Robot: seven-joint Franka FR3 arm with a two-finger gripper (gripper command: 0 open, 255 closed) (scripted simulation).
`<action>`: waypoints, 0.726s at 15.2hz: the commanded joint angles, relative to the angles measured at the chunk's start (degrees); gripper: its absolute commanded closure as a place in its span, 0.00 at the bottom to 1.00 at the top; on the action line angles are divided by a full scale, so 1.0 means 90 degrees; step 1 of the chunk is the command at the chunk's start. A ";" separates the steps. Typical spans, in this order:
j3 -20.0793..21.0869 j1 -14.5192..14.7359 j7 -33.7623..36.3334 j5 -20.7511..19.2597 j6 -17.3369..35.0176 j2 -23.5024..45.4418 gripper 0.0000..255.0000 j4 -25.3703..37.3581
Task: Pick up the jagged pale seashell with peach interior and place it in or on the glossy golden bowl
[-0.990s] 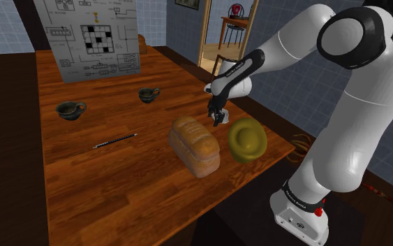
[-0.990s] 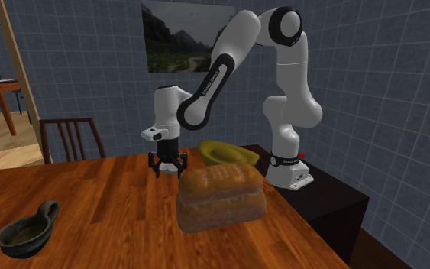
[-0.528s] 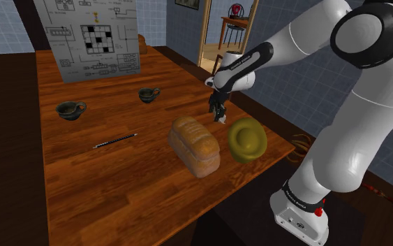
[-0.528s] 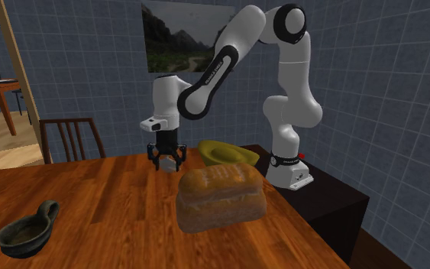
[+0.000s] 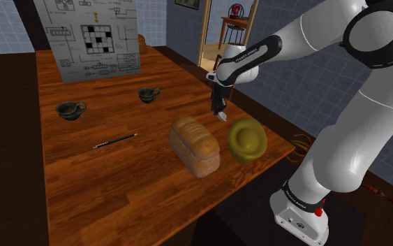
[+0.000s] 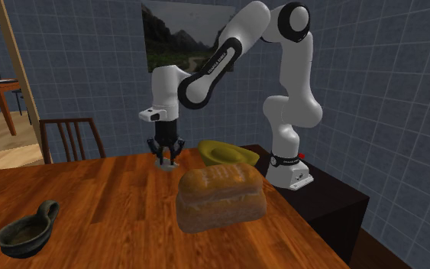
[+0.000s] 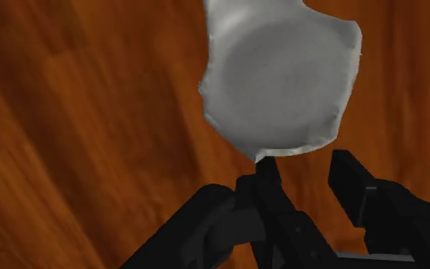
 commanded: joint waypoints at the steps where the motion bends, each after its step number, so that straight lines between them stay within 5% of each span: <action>1: -0.0023 -0.0018 -0.0047 -0.0521 0.0130 0.0021 0.00 -0.0085; 6: -0.0241 -0.0162 -0.0025 -0.3426 0.0793 0.0191 0.00 -0.0371; 11: -0.0321 -0.0226 -0.0009 -0.3619 0.1192 0.0553 0.00 -0.0371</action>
